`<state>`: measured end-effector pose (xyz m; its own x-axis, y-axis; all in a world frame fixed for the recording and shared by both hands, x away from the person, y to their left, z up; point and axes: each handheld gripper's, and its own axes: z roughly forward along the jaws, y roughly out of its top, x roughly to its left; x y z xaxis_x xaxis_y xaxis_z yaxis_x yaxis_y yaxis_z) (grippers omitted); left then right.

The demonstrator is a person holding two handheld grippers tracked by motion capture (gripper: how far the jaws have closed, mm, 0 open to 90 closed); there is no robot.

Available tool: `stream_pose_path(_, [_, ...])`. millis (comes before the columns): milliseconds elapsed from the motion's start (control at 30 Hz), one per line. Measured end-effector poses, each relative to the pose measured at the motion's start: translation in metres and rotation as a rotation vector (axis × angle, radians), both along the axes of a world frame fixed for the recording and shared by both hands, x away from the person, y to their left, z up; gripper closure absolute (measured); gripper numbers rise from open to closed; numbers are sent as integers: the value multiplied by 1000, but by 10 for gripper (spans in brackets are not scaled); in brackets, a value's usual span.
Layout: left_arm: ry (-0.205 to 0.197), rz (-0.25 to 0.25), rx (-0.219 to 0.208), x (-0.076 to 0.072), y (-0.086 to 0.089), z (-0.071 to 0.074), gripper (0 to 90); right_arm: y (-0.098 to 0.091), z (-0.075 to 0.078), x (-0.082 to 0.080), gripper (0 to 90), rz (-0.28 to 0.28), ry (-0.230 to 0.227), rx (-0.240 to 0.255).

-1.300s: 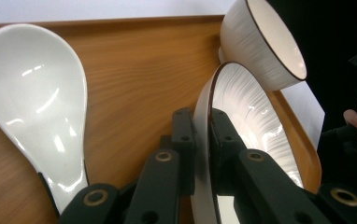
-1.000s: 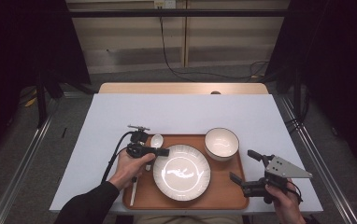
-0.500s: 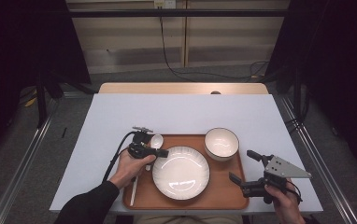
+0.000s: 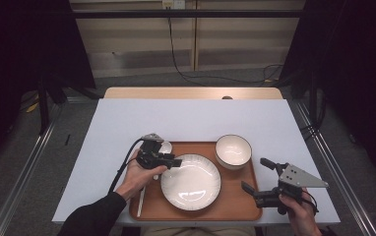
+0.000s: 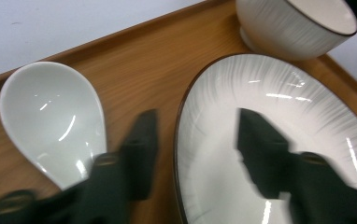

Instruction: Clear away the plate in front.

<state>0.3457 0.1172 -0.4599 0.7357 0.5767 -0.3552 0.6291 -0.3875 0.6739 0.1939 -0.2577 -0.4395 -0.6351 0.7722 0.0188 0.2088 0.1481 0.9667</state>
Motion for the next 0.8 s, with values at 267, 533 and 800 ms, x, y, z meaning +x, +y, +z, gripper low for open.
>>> stream_pose_path(267, [-137,58,-3,-7,5,15,104,-1,0,0,17,-6,1,2])
stream_pose_path(533, [-213,159,10,-17,22,28,48,-1,0,0,17,-12,2,0])
stream_pose_path(800, [-313,269,30,-36,52,31,47,-2,-1,1,17,-18,9,0])
